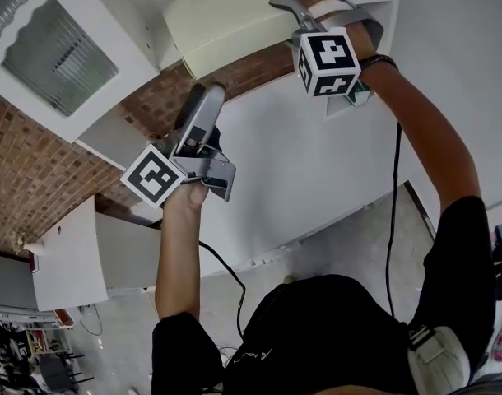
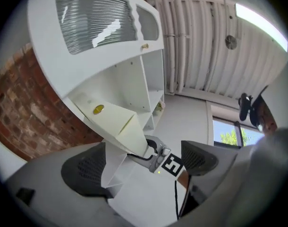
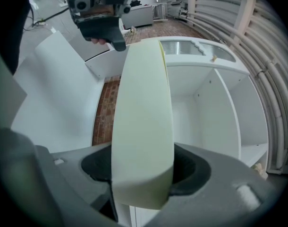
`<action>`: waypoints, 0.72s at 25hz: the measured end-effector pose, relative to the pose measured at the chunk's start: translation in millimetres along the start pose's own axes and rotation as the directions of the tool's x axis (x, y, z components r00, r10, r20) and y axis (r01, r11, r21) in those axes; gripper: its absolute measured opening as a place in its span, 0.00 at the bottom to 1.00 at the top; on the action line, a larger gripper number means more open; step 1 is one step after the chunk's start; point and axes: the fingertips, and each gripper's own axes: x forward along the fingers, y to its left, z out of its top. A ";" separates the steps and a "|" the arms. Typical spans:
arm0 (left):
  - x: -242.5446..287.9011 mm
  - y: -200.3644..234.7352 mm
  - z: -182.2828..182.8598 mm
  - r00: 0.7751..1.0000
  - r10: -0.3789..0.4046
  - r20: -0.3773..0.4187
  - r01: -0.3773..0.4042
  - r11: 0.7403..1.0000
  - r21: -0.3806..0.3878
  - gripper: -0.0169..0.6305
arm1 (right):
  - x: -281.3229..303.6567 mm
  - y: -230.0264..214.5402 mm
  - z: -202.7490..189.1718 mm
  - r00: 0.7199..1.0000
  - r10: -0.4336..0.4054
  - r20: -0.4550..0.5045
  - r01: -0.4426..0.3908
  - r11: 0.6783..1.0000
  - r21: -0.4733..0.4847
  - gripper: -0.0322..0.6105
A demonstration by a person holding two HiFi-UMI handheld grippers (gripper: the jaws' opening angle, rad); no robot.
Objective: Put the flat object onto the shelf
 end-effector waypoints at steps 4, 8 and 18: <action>-13.0 -5.4 -22.7 0.997 0.013 -0.073 0.003 0.979 0.205 0.78 | 16.3 -1.6 1.1 1.000 0.003 -0.013 -0.003 1.000 0.005 0.52; -21.8 -19.6 -48.5 0.989 -0.005 -0.147 0.055 0.939 0.339 0.74 | 27.8 -3.5 2.8 1.000 0.008 -0.025 -0.008 1.000 0.008 0.52; -47.4 -24.9 -73.9 0.983 0.049 -0.178 0.056 0.840 0.540 0.24 | 44.6 -2.7 5.9 0.999 0.004 -0.043 -0.004 1.000 0.010 0.53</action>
